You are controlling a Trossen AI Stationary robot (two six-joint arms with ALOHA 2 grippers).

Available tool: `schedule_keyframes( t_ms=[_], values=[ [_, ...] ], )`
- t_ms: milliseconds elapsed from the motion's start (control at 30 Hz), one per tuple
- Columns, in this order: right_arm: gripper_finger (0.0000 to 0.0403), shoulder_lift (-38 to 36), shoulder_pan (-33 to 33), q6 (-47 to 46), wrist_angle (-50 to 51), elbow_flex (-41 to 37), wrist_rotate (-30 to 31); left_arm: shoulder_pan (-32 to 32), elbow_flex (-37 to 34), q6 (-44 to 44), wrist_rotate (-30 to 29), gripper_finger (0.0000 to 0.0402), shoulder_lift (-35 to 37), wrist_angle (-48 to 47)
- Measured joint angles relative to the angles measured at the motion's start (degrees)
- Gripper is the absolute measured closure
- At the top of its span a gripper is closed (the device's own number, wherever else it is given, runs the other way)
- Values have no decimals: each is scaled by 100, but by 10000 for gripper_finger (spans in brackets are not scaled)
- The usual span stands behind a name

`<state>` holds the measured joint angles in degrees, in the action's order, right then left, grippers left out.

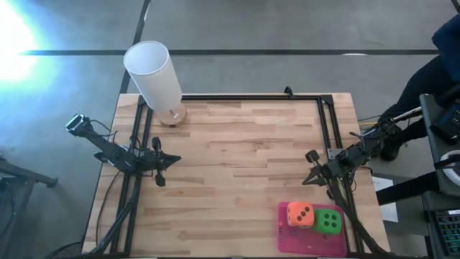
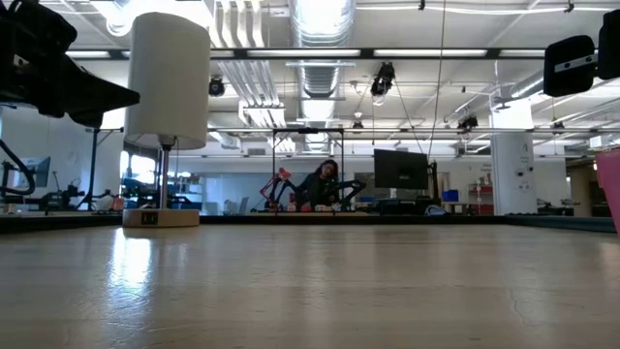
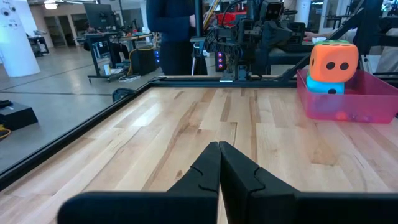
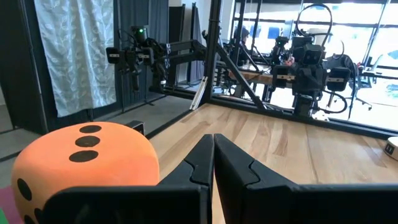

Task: Pick & Place Dice
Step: Return to Home Position

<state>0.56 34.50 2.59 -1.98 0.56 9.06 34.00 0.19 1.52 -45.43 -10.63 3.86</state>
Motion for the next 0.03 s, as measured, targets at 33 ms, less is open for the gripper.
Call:
schedule_keyframes(
  t_ms=[33],
  values=[
    [394,0,0,0,0,0,2,0,0,2,0,395,0,0]
  ],
)
